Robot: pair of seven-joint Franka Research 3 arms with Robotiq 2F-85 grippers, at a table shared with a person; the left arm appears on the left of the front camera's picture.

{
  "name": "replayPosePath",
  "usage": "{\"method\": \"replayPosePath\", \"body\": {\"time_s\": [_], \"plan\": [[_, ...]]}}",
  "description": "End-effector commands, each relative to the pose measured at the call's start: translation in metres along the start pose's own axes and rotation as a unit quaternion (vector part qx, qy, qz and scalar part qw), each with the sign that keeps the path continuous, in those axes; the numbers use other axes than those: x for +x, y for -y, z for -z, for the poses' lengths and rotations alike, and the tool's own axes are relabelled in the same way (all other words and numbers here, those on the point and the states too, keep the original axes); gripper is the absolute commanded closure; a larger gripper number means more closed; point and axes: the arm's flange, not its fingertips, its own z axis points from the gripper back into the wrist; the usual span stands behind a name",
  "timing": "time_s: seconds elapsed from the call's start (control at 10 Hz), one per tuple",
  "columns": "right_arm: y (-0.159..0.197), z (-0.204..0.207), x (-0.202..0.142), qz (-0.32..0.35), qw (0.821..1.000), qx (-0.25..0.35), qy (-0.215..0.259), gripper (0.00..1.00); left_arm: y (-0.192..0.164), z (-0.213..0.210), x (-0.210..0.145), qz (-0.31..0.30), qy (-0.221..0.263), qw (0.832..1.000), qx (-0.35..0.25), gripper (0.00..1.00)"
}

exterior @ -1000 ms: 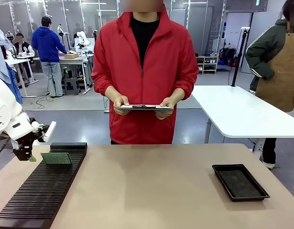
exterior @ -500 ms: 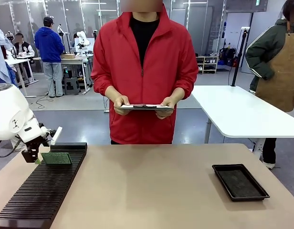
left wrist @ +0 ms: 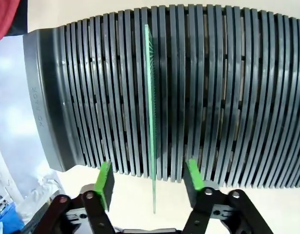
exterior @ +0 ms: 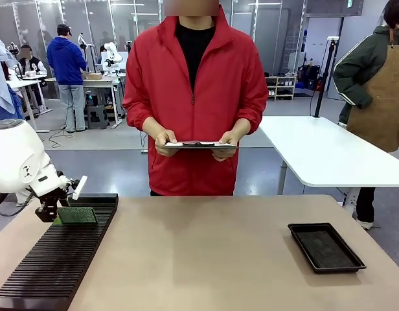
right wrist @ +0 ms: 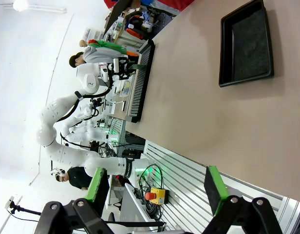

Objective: Inspect the PCB.
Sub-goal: Pick up the Blank PCB and present it to the human.

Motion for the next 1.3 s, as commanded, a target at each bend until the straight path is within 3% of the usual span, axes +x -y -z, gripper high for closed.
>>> {"method": "replayPosePath", "body": {"time_s": [0.0, 0.9, 1.2], "plan": [[-0.001, -0.001, 0.000, -0.009, 1.000, 0.007, 0.006, 0.00, -0.008, 0.002, -0.003, 0.003, 0.006, 1.000, -0.004, 1.00], [-0.001, -0.001, 0.000, -0.009, 1.000, 0.007, 0.006, 0.00, -0.005, -0.010, 0.003, 0.018, 0.005, 1.000, -0.024, 1.00], [-0.001, -0.001, 0.000, -0.009, 1.000, 0.007, 0.006, 0.00, 0.002, -0.080, 0.003, -0.046, 0.001, 0.999, -0.015, 1.00]]}}
